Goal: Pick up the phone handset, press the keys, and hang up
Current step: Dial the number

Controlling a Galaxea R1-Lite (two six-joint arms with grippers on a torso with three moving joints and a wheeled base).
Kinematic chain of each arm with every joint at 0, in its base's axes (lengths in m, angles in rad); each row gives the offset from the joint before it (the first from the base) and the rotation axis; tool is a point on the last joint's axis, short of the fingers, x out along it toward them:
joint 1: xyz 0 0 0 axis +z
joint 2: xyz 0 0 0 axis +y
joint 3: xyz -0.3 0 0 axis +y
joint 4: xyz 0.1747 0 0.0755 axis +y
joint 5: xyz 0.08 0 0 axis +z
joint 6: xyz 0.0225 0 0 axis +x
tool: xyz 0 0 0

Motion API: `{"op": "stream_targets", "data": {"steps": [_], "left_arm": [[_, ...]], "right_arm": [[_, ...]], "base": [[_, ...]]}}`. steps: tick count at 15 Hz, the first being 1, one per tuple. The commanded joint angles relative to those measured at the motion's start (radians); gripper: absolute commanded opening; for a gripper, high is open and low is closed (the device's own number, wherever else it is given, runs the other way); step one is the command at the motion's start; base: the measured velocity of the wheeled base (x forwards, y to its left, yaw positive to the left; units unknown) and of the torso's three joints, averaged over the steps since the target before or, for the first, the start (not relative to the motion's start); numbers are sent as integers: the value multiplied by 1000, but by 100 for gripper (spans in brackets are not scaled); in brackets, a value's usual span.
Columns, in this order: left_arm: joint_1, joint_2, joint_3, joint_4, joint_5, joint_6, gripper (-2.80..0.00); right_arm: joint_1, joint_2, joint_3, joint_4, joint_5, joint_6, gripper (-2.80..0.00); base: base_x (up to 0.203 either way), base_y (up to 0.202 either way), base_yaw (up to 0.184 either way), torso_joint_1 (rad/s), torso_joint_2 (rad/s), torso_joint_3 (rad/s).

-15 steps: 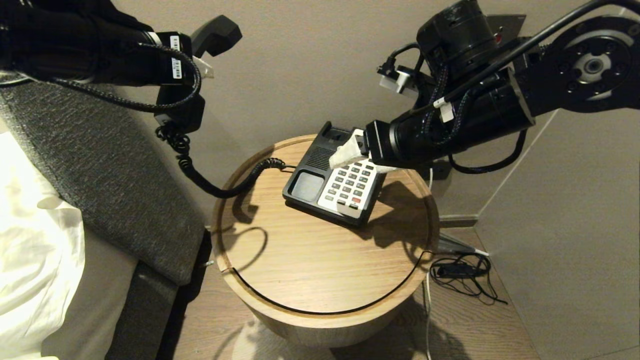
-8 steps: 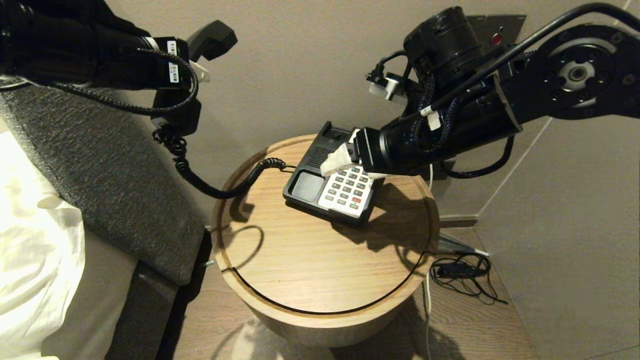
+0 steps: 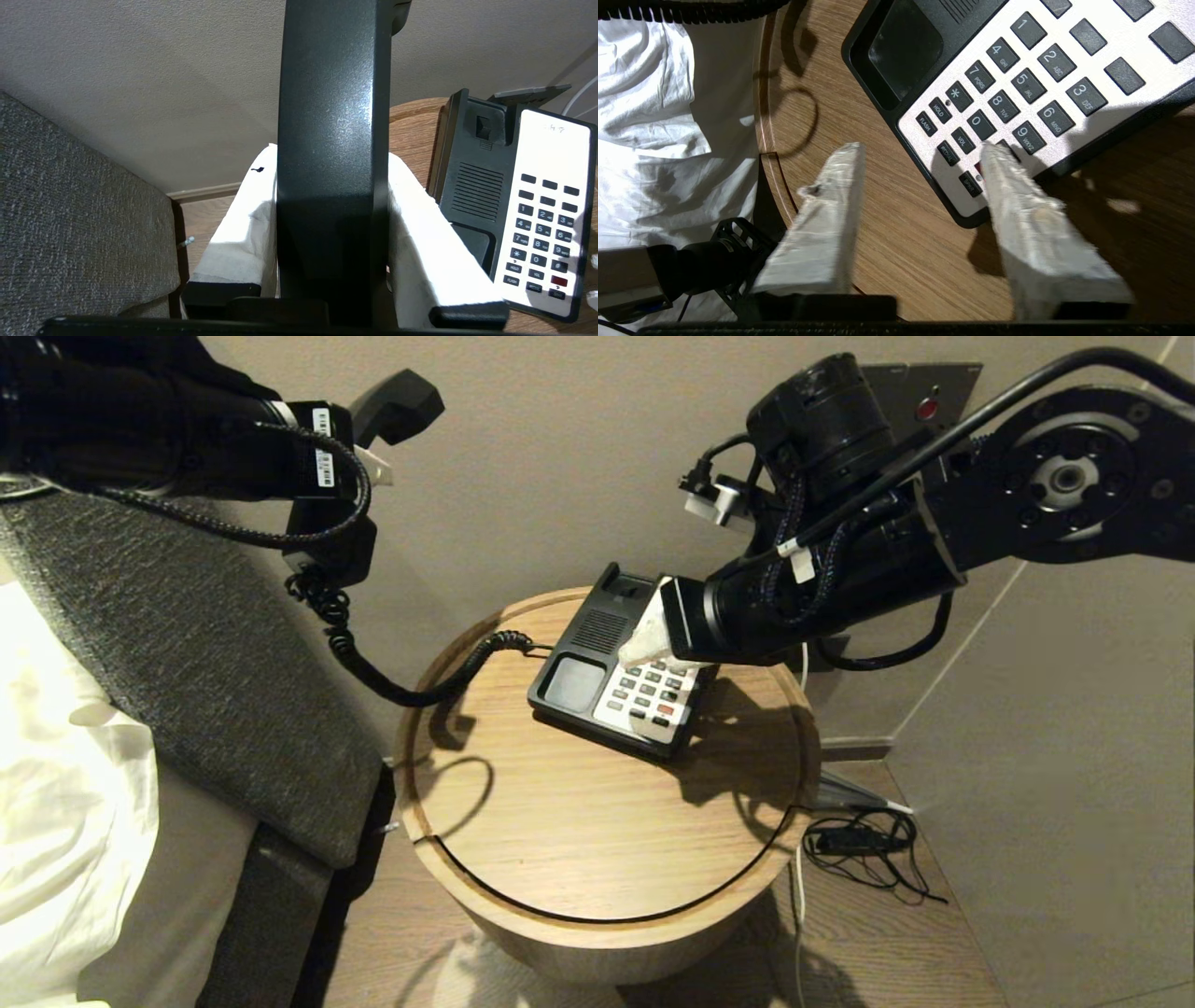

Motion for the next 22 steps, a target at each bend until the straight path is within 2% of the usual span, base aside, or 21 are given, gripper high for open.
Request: {"op": "stream_targets", "data": {"steps": [1, 7, 13, 22], "left_arm": [[0, 2, 2, 4, 1, 0, -280], [5, 11, 6, 8, 3, 0, -280], [5, 14, 8, 9, 3, 1, -280], [5, 21, 6, 4, 1, 1, -280]], "right_arm": [[2, 4, -1, 5, 1, 1, -280], [3, 46, 14, 29, 2, 4, -280], [2, 37, 10, 114, -7, 3, -280], [2, 59, 10, 112, -13, 1, -280]], "base": [[0, 0, 0, 0, 0, 0], [0, 0, 0, 0, 0, 0], [0, 0, 0, 0, 0, 0], [0, 0, 0, 0, 0, 0]]}}
